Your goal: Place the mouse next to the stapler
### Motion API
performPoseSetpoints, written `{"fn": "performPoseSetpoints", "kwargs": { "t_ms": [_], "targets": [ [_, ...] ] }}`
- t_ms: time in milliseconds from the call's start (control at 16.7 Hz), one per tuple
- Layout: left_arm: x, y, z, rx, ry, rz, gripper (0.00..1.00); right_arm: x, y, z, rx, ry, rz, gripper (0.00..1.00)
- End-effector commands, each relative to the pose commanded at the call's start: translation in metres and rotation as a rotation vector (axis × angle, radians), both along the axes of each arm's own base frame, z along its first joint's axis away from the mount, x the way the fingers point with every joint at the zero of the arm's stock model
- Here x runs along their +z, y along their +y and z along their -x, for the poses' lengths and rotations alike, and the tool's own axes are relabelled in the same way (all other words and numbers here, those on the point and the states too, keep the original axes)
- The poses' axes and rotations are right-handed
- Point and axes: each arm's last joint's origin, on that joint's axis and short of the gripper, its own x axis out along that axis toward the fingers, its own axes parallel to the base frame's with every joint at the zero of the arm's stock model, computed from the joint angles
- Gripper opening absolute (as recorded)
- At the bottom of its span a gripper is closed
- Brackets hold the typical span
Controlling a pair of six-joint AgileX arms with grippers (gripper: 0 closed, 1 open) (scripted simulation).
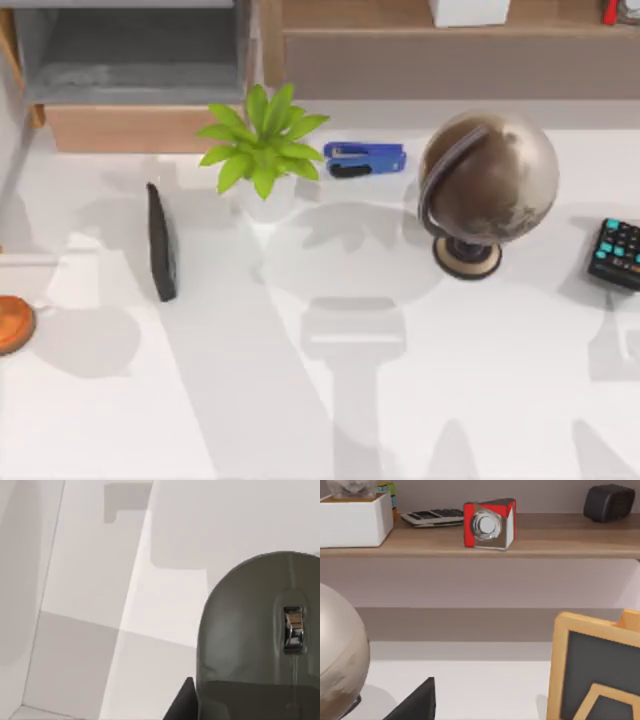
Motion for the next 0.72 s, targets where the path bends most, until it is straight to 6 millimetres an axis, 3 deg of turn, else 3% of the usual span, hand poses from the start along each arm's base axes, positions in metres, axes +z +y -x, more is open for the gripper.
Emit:
{"fn": "performPoseSetpoints", "kwargs": {
  "t_ms": [180, 360, 540, 720],
  "targets": [
    [0.037, -0.026, 0.014, 0.002, -0.075, -0.001, 0.00, 0.000, 0.000, 0.000, 0.000, 0.000, 0.000, 1.00],
    [0.058, -0.066, 0.027, -0.011, -0.112, 0.033, 0.00, 0.000, 0.000, 0.000, 0.000, 0.000, 0.000, 1.00],
    [0.058, -0.116, 0.042, -0.038, -0.092, 0.084, 0.00, 0.000, 0.000, 0.000, 0.000, 0.000, 0.000, 1.00],
    [0.044, -0.174, 0.061, -0.077, -0.031, 0.125, 0.00, 0.000, 0.000, 0.000, 0.000, 0.000, 0.000, 1.00]
  ]
}}
